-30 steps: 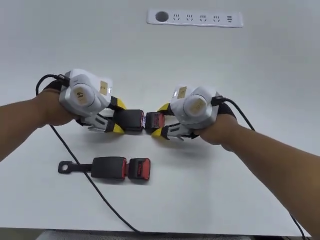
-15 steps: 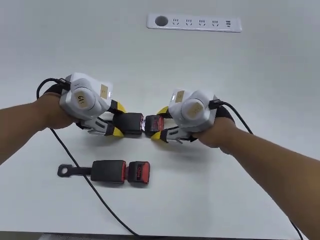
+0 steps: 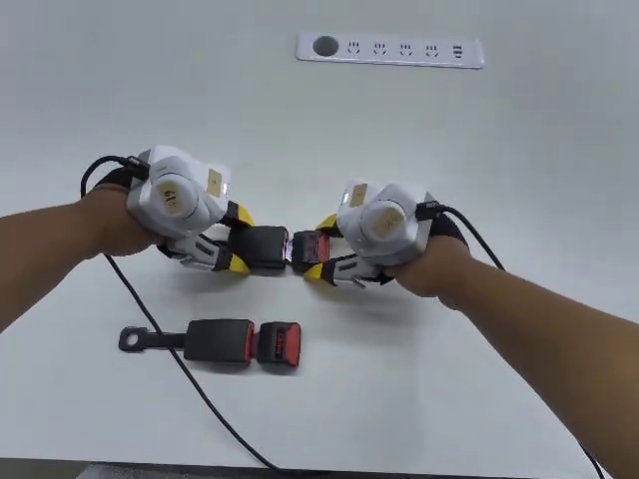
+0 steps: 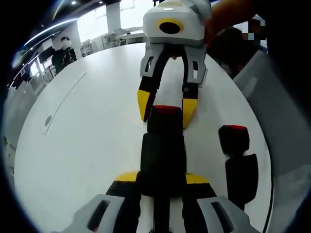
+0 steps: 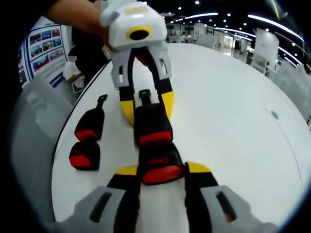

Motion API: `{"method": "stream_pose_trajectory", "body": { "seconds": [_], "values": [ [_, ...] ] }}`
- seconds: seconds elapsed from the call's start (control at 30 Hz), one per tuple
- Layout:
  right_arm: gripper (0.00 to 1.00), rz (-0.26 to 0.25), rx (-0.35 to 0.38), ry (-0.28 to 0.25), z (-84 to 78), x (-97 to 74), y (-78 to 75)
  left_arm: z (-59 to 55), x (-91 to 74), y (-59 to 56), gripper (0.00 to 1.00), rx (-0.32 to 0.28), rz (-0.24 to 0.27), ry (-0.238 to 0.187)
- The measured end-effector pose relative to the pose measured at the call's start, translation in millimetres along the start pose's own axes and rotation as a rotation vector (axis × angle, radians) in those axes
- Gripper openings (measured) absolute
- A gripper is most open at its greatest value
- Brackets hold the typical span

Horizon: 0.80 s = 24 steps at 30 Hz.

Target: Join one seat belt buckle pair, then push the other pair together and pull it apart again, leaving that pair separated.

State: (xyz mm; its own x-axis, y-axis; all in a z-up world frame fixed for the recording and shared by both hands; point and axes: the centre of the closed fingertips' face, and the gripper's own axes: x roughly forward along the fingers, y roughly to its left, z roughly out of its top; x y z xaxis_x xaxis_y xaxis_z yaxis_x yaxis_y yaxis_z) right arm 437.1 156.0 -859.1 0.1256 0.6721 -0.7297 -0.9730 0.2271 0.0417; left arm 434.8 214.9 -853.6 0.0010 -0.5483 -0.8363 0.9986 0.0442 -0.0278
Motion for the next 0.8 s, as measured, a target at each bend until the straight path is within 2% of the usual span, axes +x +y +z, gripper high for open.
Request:
{"method": "stream_pose_trajectory", "body": {
  "seconds": [0.47, 0.7, 0.8],
  "values": [
    [0.36, -0.006, 0.004, -0.009, -1.3, -1.3, 0.0, 0.0, 0.4, -1.1, 0.33, 0.004, -0.003, 0.019],
    [0.36, -0.01, -0.001, -0.009, -13.4, -11.9, -3.8, -0.2, -0.1, -0.8, 0.33, 0.003, -0.004, 0.017],
    [0.36, -0.011, 0.0, -0.028, -14.4, -13.2, -4.3, 0.0, -0.2, -0.7, 0.33, 0.002, -0.004, 0.018]
  ]
}}
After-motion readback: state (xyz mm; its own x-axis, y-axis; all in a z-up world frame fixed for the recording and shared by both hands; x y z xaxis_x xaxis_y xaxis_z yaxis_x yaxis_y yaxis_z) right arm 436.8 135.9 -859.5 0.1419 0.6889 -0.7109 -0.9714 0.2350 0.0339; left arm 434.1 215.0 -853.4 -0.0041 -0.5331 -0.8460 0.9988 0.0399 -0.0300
